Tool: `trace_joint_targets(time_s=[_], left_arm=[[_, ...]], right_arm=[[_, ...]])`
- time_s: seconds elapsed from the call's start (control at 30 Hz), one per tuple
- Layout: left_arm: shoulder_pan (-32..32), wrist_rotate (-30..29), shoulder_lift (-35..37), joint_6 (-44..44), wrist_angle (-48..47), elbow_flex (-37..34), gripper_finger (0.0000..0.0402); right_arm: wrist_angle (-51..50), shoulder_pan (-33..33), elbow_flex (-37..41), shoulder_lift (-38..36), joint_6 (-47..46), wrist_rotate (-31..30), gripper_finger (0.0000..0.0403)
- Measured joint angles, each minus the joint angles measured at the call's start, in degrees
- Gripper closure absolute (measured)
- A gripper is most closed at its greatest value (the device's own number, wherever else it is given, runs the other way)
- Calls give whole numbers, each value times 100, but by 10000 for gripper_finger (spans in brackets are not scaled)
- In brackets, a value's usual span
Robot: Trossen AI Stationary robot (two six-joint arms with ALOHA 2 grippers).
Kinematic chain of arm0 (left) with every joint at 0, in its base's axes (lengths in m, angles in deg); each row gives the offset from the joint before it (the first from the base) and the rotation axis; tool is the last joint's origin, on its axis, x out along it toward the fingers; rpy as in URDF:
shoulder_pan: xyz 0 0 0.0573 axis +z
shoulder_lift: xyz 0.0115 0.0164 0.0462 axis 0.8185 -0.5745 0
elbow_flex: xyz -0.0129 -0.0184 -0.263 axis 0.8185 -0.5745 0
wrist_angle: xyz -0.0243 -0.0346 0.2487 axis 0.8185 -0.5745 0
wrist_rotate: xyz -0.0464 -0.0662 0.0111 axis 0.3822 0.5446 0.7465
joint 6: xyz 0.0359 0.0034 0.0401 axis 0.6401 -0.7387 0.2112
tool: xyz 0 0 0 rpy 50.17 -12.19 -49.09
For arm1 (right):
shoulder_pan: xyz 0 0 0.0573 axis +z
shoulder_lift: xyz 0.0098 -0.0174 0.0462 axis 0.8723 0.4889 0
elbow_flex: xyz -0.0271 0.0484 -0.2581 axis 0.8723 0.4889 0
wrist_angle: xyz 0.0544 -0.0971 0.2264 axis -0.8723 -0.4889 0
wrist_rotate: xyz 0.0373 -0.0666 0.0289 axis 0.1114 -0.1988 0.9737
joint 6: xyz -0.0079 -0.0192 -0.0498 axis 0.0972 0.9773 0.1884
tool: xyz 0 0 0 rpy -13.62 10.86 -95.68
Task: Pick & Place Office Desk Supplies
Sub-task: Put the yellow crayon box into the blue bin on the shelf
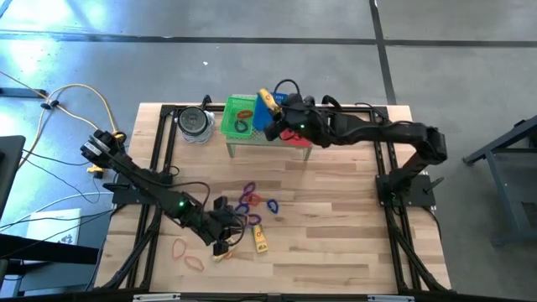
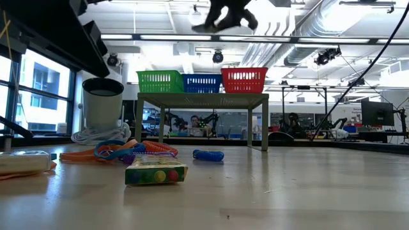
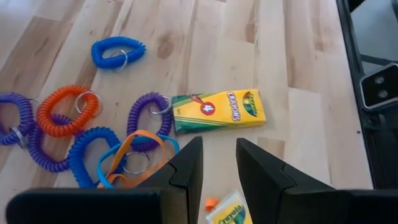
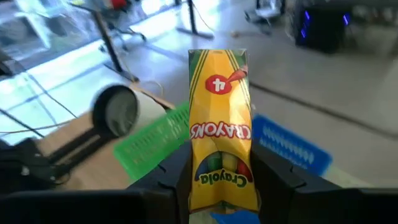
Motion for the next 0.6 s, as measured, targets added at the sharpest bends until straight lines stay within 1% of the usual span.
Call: trace_joint_targets(time_s=[0.1,0.27,0.37,0.5,0.6], left_arm=[[-70,0,0,54,0,0,309],[-117,-4,0,195,0,0,309],[-117,-8,0,204,2,1,309],[-115,-33,0,227,2,1,309],[-115,-35,0,367,0,0,309]], right_arm=[[-238,-179,-4,114,-374,212,289],[-273,-484,-4,317,-1049,989,289],[-527,-709,-4,391,-1349,1406,290],[-558,-908,-4,490,-1368,1623,286],[-532,-975,-4,492,-1368,1705,271]])
